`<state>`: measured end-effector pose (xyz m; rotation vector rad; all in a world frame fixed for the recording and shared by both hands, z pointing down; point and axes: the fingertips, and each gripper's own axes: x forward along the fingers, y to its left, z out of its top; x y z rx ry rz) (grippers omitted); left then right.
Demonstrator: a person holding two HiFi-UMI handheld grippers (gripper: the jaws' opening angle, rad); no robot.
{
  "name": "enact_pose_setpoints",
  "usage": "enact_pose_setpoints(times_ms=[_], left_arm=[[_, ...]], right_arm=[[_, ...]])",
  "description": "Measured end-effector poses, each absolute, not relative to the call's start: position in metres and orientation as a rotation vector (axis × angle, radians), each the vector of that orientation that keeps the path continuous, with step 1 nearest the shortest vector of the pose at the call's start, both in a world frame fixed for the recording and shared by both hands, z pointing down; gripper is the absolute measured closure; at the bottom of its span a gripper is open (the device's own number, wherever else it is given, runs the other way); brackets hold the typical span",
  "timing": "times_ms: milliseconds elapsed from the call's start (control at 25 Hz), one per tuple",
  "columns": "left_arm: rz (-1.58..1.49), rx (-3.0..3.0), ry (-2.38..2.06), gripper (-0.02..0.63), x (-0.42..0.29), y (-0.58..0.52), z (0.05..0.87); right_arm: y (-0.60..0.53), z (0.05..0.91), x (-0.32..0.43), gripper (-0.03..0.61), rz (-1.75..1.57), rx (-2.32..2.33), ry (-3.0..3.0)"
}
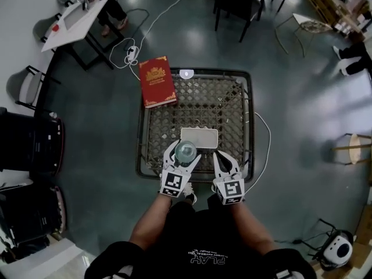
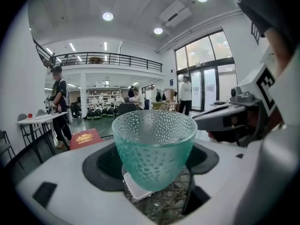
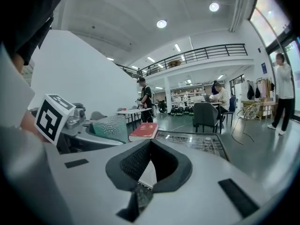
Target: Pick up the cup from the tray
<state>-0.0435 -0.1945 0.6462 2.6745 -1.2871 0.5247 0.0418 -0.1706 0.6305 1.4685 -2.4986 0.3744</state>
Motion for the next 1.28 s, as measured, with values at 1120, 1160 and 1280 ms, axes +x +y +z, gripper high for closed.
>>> enact_pose_setpoints(times_ms=[1120,1160,1280], left_arm=[[0.547,2.793,-1.244,0.235,-0.049,-0.149,0.585],[0.553,2.79,-1.247,0.235,-0.051,-0.148,0.586],[0.548,2.777,-1.257,0.235,-0.056,-0.148,0.587]], right_arm=[[-0.148,0.561,0.029,0.569,0.221,1.497,-2.546],[-0.147,0.56,0.028,0.569,0.228,1.501,-2.55],[-0.147,0.559,0.025,0.569,0.23,1.507,-2.554]])
